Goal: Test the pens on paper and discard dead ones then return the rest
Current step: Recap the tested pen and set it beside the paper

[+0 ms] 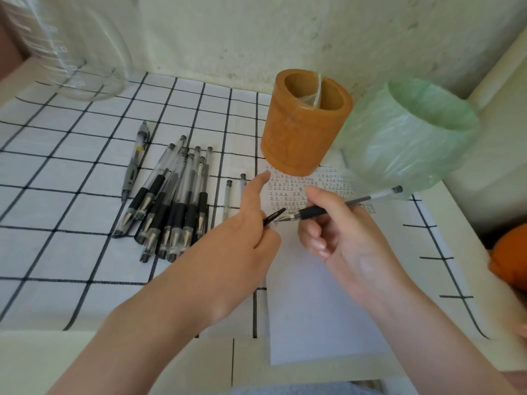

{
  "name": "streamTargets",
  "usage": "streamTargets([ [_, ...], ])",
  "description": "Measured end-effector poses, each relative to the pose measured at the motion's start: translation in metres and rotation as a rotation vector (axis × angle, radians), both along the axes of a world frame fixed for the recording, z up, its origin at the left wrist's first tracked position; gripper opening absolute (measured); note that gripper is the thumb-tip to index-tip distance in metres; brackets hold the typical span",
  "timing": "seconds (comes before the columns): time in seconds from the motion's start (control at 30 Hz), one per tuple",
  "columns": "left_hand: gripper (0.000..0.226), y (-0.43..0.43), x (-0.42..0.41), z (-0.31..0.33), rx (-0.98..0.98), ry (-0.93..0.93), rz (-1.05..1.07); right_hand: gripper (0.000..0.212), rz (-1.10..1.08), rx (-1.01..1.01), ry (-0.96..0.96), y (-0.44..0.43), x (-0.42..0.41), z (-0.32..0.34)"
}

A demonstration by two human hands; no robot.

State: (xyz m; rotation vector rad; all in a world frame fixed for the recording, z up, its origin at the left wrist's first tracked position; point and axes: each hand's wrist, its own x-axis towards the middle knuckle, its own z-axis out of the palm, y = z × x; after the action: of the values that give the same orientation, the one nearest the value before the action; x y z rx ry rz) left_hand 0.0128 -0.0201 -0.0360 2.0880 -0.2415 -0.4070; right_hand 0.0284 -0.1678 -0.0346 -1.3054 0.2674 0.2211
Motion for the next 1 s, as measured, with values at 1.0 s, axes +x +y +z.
streamTargets([
  [1.0, 0.016, 0.003, -0.003, 0.004, -0.047, -0.108, 0.286, 0.019, 0.179, -0.006, -0.031, 0.008, 0.003, -0.007],
])
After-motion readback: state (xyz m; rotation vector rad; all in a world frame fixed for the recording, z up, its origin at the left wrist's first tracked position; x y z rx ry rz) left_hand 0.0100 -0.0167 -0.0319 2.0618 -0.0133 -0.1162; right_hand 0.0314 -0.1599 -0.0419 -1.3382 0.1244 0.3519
